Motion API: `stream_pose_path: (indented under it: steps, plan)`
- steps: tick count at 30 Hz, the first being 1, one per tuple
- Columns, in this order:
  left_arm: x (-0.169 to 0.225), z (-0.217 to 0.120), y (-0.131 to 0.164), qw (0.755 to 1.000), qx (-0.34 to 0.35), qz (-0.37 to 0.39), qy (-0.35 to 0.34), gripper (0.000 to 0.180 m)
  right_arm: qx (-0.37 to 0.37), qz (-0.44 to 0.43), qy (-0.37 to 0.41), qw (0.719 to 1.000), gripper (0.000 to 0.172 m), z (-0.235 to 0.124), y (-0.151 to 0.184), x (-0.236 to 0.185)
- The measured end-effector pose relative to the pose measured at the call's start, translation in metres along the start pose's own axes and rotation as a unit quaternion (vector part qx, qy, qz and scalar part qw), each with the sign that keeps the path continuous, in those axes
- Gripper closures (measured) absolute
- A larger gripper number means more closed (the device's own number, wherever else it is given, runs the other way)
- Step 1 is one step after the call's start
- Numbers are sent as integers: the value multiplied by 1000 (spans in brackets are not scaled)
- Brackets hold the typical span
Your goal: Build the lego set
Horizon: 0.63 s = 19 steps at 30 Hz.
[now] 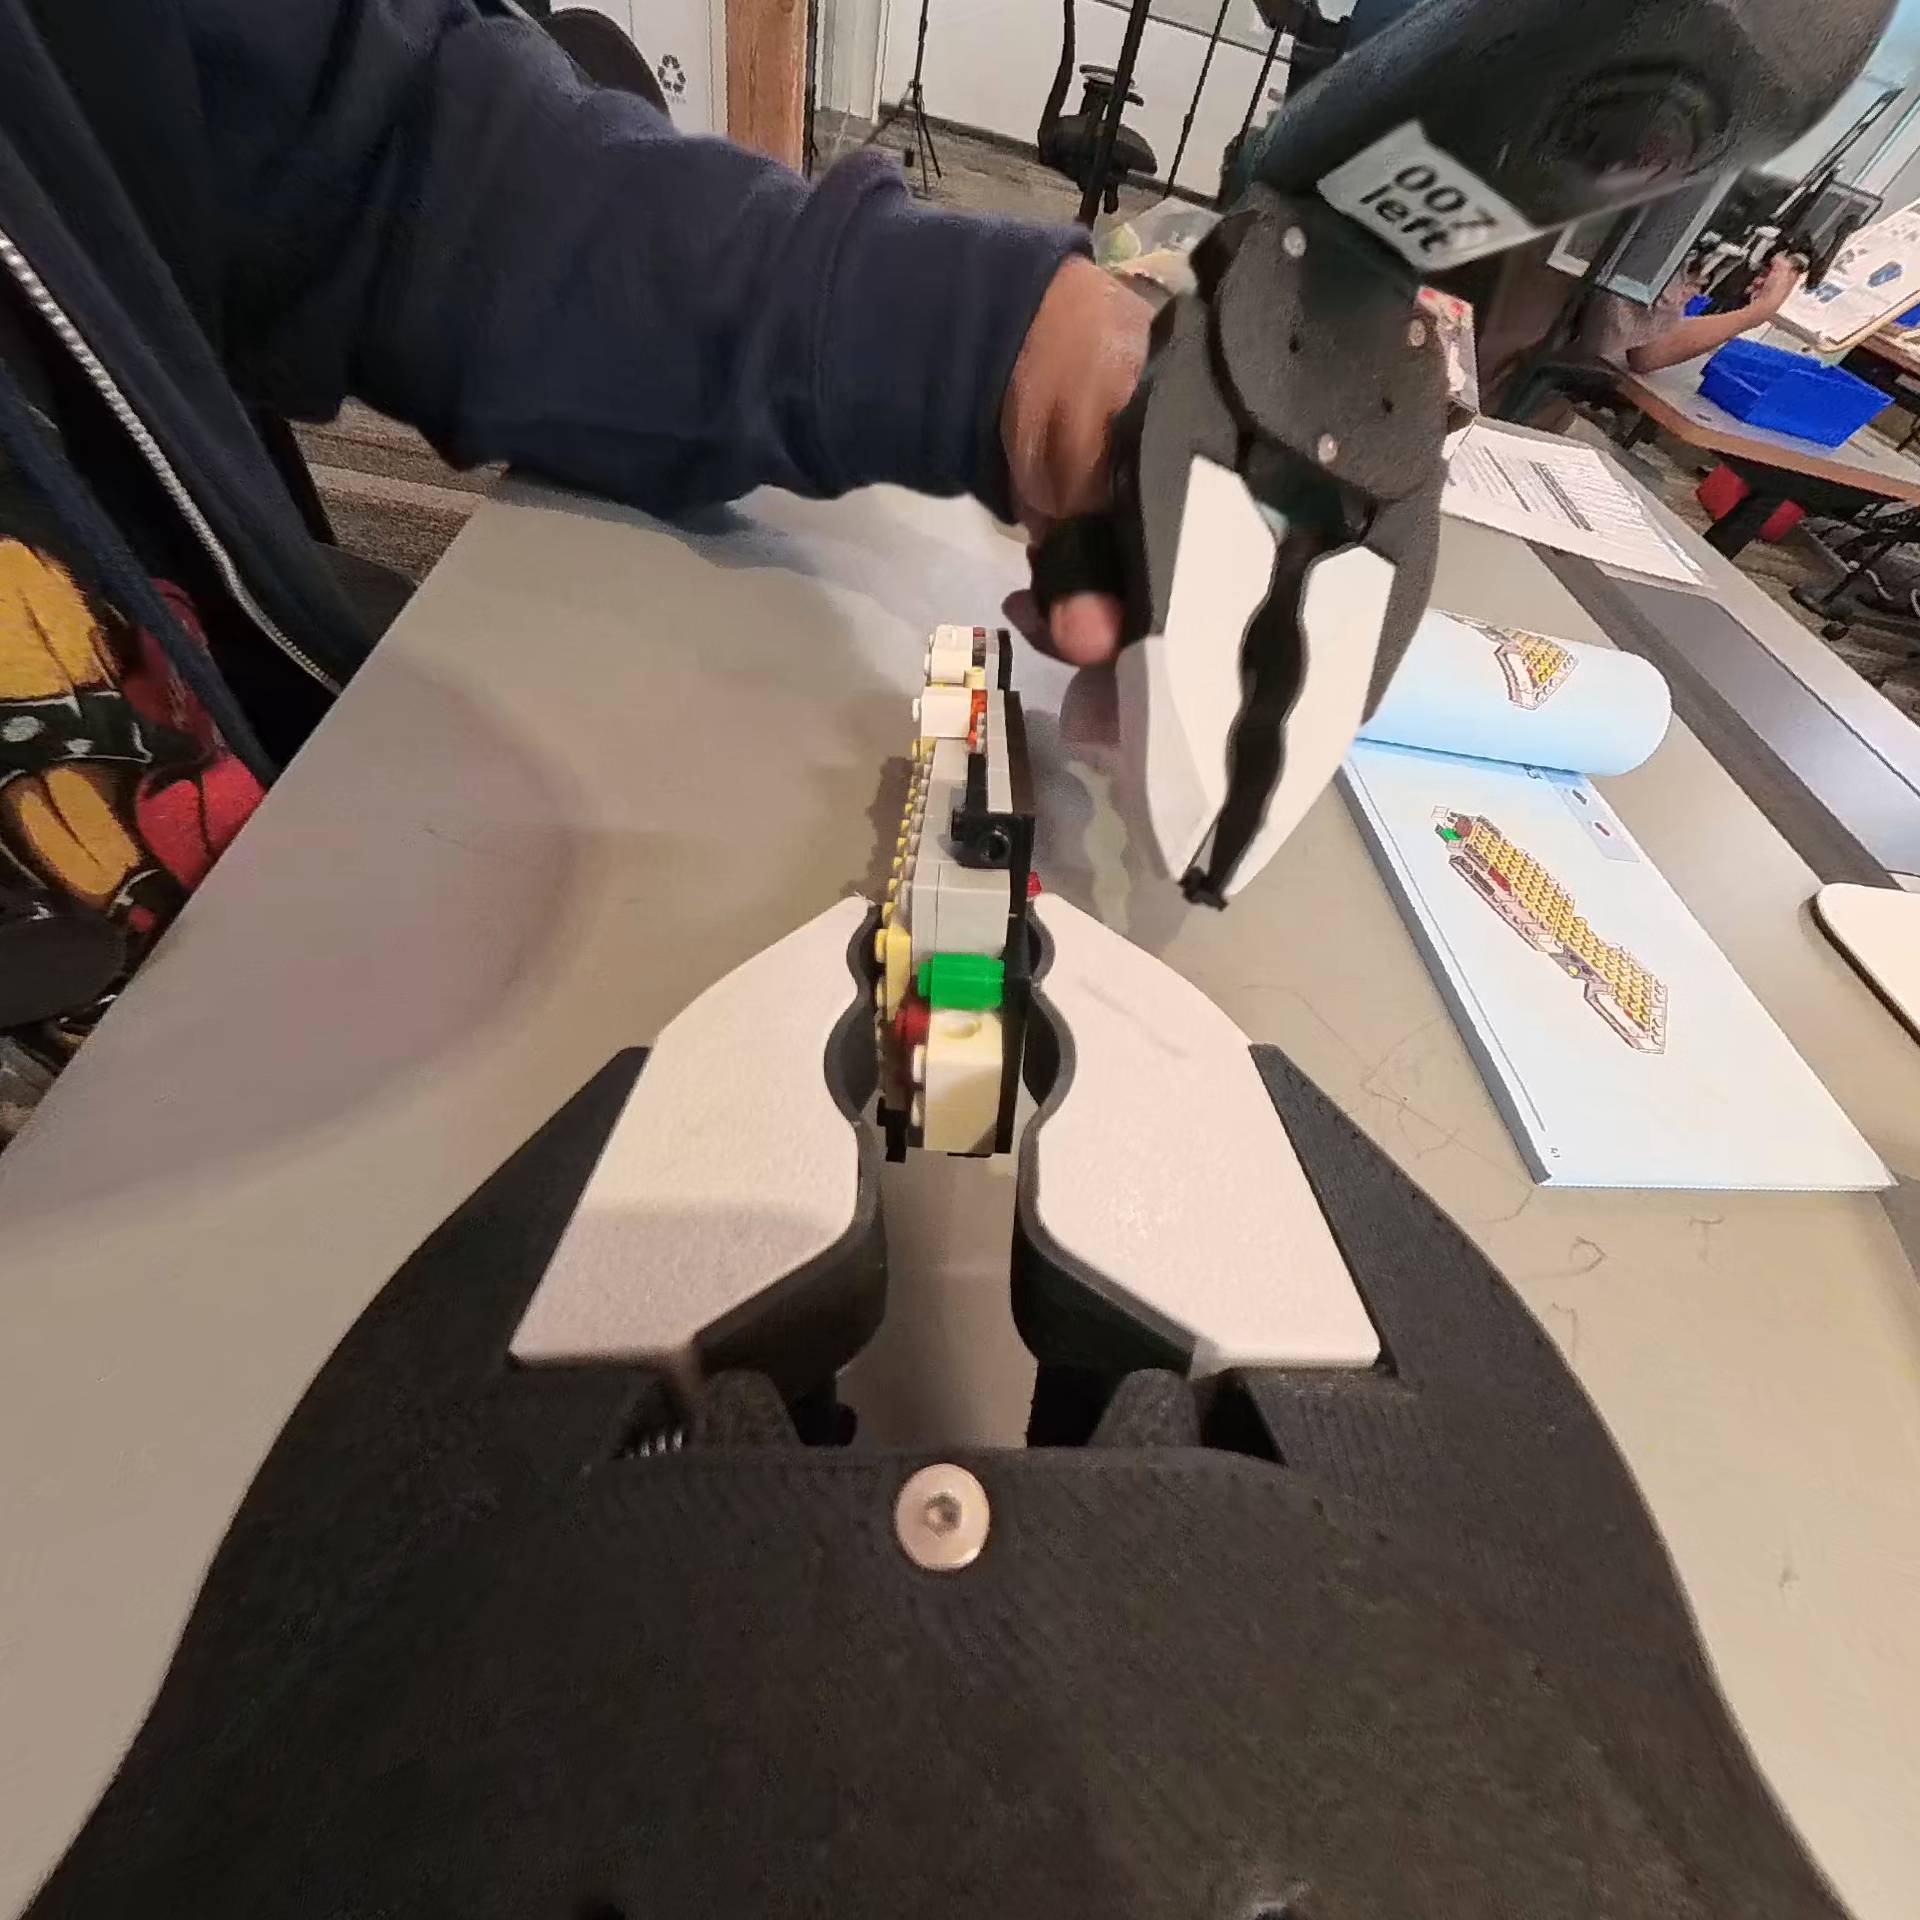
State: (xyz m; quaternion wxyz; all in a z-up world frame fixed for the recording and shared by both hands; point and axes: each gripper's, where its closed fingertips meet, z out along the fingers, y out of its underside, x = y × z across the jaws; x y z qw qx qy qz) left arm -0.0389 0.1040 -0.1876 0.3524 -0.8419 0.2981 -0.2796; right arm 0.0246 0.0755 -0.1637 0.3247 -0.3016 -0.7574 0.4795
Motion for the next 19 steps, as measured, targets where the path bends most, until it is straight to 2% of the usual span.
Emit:
stream_pose_path:
  steps: [3, 6, 9, 13, 19]
  plan:
    - [-4, 0, -9, 997, 54, -52, 24, 168, 0, -2, -1, 1000, 148, -1, 0, -1]
    - [-22, 2, -4, 993, 65, -99, -6, 153, -2, -3, -1, 1000, 148, -2, 0, -2]
    - [-29, -3, -3, 991, 74, -109, -20, 151, -3, -4, -1, 1000, 148, -2, 0, -3]
    - [-37, -7, 7, 993, 42, -88, -60, 151, -5, -6, -4, 1000, 148, -3, 0, -4]
    - [-39, 6, 21, 995, -31, -40, -87, 151, -6, -4, -5, 1000, 148, -4, 0, -5]
